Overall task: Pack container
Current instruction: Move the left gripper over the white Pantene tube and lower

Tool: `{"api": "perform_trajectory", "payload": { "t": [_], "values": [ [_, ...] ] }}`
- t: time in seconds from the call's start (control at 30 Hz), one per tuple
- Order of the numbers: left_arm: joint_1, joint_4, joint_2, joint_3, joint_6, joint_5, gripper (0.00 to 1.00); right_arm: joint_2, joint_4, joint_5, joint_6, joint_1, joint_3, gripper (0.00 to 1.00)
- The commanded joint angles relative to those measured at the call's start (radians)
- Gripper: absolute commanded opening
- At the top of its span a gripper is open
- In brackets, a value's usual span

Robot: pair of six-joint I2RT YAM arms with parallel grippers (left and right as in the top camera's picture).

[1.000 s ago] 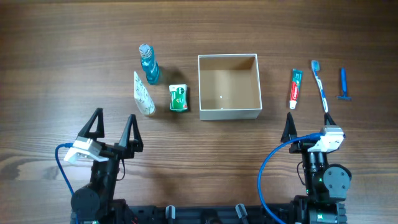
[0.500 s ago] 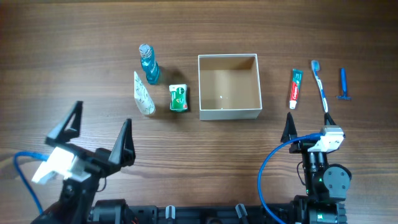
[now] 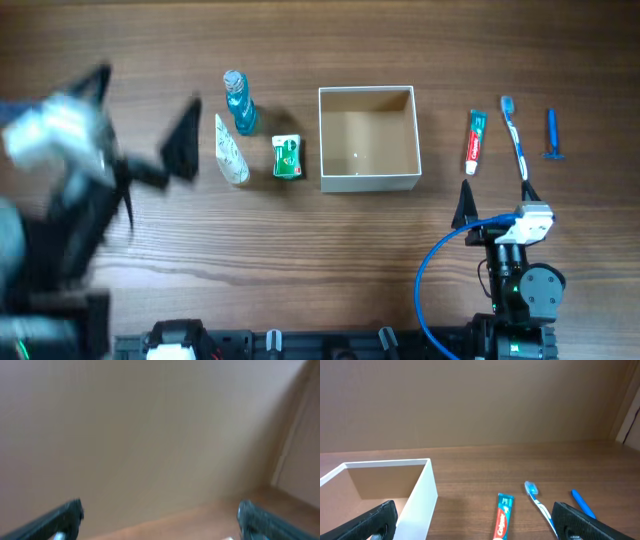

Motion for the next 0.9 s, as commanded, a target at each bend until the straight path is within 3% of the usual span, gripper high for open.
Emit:
{"api": "perform_trajectory", "payload": {
  "t": [0.0, 0.2, 0.3, 0.47, 0.57, 0.73, 0.87],
  "values": [
    [0.006, -0.291, 0.317, 0.409, -0.014, -0.026, 1.00, -0.002, 0.003, 0.017, 0.013, 0.006, -0.002, 1.00],
    [0.005, -0.645, 0.726, 0.971, -0.111, -0.058, 1.00, -0.002, 0.003, 0.017, 0.013, 0.006, -0.002, 1.00],
    [0.003, -0.694, 0.823, 1.062, -0.111, -0.023, 1.00, -0.002, 0.003, 0.017, 0.013, 0.006, -0.002, 1.00],
    [0.004, -0.679, 0.895, 1.062, -0.121, 0.082, 1.00, -0.002, 0.003, 0.017, 0.013, 0.006, -0.002, 1.00],
    [0.000, -0.694, 0.910, 1.062, -0.192, 0.013, 0.99, -0.002, 0.003, 0.017, 0.013, 0.006, -0.002, 1.00],
    [-0.125, -0.816, 0.933, 1.062, -0.222, -0.316, 1.00, -0.002, 0.003, 0.017, 0.013, 0.006, -0.002, 1.00],
    [-0.226, -0.893, 0.963, 1.062, -0.364, -0.499, 1.00, -0.002, 0.003, 0.017, 0.013, 0.006, -0.002, 1.00]
  ]
}}
